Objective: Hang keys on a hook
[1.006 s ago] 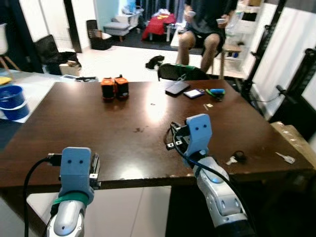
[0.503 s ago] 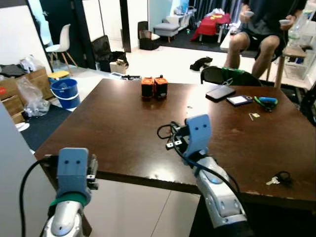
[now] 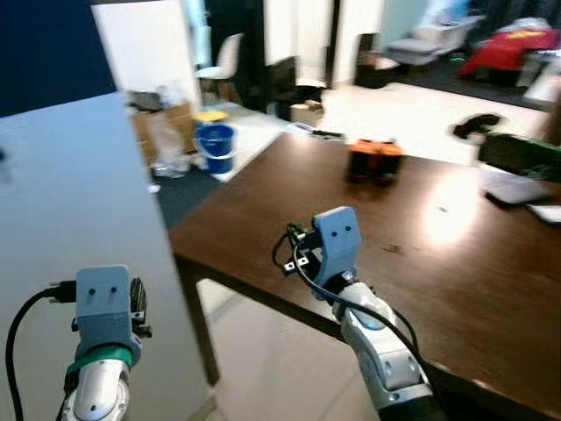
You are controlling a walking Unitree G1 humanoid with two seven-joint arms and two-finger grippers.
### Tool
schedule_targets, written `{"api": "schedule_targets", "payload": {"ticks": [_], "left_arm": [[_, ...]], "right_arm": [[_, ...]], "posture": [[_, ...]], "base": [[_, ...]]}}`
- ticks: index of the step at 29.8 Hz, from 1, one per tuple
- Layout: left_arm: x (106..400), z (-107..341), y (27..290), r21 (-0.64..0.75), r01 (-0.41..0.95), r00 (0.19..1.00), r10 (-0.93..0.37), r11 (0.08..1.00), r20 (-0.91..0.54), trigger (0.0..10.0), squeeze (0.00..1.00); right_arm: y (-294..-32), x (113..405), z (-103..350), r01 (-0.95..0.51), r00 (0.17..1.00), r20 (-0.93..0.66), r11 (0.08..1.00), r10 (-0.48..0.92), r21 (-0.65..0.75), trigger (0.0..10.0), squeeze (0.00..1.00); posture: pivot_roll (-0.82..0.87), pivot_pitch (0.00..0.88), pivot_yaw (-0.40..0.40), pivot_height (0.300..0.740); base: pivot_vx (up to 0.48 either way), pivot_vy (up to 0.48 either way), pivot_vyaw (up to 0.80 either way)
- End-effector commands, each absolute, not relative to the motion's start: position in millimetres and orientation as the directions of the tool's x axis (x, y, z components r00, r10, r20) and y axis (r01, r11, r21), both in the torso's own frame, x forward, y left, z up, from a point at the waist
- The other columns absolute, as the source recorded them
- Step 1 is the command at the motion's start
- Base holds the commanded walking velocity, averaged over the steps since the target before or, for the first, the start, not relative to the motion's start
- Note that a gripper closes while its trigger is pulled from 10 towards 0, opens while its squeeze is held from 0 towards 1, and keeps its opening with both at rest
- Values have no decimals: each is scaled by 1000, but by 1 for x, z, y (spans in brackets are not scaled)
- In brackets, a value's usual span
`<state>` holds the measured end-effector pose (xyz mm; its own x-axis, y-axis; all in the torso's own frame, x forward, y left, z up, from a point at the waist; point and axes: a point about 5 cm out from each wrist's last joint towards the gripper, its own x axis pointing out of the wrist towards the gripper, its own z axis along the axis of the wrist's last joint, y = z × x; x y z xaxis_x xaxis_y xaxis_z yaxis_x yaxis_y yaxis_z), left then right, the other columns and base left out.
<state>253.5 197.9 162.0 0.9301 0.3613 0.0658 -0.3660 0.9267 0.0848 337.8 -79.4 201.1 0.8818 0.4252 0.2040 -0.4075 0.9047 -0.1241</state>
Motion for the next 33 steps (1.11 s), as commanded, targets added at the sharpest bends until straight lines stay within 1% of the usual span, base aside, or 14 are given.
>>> {"api": "schedule_targets", "payload": {"ticks": [1,26,33], "left_arm": [[252,160,201,100,-382,924,378,919,53,10000,0],[253,156,203,110,-403,915,402,908,32,10000,0],[253,156,204,113,-411,912,410,905,30,10000,0]], "right_arm": [[-79,337,199,-413,884,192,904,427,-110,10000,0],[-78,337,199,-426,880,181,899,438,-103,10000,0],[-72,338,205,-460,859,196,881,472,-106,10000,0]], "posture": [[-162,14,77,740],[-163,21,81,740],[-163,21,83,740]], "base": [[0,0,800],[0,0,800],[0,0,800]]}}
